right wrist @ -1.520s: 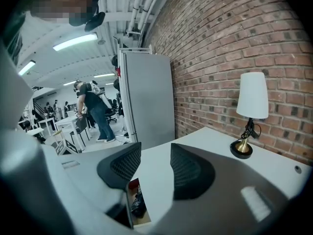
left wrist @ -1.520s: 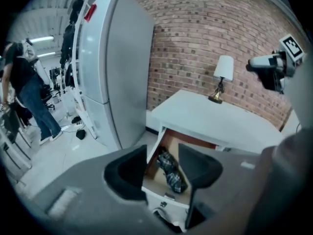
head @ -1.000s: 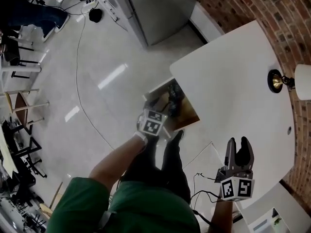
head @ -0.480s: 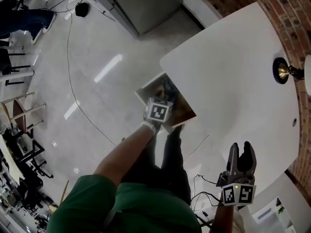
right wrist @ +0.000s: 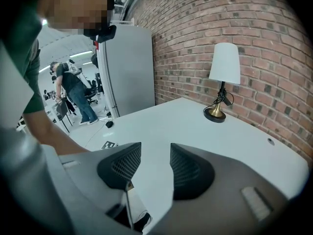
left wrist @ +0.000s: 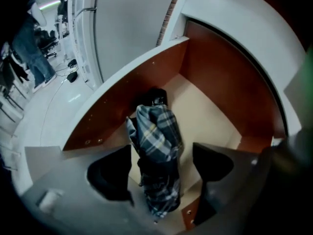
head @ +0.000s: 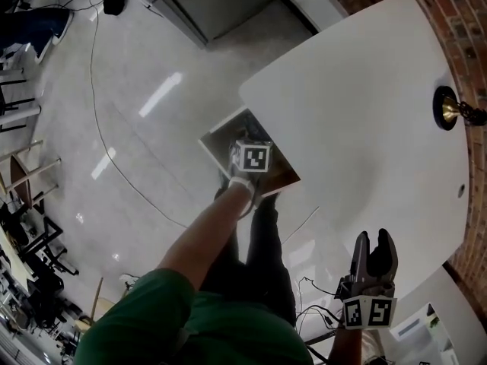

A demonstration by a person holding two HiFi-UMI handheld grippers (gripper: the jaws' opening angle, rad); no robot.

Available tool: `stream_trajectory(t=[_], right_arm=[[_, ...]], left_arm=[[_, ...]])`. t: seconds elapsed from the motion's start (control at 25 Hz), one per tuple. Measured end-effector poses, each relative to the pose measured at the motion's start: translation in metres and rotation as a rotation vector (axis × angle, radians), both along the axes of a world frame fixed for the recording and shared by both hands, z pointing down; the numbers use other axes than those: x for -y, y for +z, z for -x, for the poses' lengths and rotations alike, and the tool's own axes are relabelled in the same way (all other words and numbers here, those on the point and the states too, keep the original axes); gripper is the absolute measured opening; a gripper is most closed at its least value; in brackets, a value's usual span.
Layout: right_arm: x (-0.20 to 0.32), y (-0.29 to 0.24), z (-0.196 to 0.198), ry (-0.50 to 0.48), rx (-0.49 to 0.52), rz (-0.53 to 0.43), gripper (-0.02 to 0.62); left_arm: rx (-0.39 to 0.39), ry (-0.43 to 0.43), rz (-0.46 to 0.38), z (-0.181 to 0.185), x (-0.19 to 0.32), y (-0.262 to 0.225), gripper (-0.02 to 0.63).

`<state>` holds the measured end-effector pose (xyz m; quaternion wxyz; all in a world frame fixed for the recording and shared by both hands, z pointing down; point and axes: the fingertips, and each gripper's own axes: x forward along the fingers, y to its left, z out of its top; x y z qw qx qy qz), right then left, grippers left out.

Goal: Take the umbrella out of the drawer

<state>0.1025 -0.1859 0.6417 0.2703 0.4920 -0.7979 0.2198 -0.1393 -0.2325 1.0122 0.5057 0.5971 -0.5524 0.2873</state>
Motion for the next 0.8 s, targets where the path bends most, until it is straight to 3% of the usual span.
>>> stream_trajectory(t=[0.28, 0.4, 0.44, 0.56, 0.64, 0.8], right_arm=[[-0.003, 0.012, -0.014, 0.008, -0.010, 0.036, 0.170], [-0.005, 0.016, -0.012, -0.008, -0.006, 0.044, 0.170], [-0.006, 0.016, -0.010, -0.016, -0.003, 0.045, 0.170], [-0.009, 0.018, -0.005, -0.031, 0.012, 0.046, 0.170], [-0.009, 0.014, -0.005, -0.031, 0.022, 0.042, 0.170], [-0.010, 0.004, -0.007, -0.020, 0.049, 0.038, 0.170]], left_arm=[[-0.021, -0.039, 0.057, -0.003, -0.010, 0.039, 0.399], [-0.066, -0.006, 0.069, -0.013, -0.018, 0.047, 0.321], [-0.061, -0.001, 0.067, -0.013, -0.018, 0.047, 0.278], [-0.035, -0.011, 0.067, -0.009, -0.019, 0.044, 0.229], [-0.030, -0.034, 0.062, -0.007, -0.021, 0.036, 0.207], [-0.112, -0.082, 0.060, -0.017, -0.030, 0.014, 0.201]])
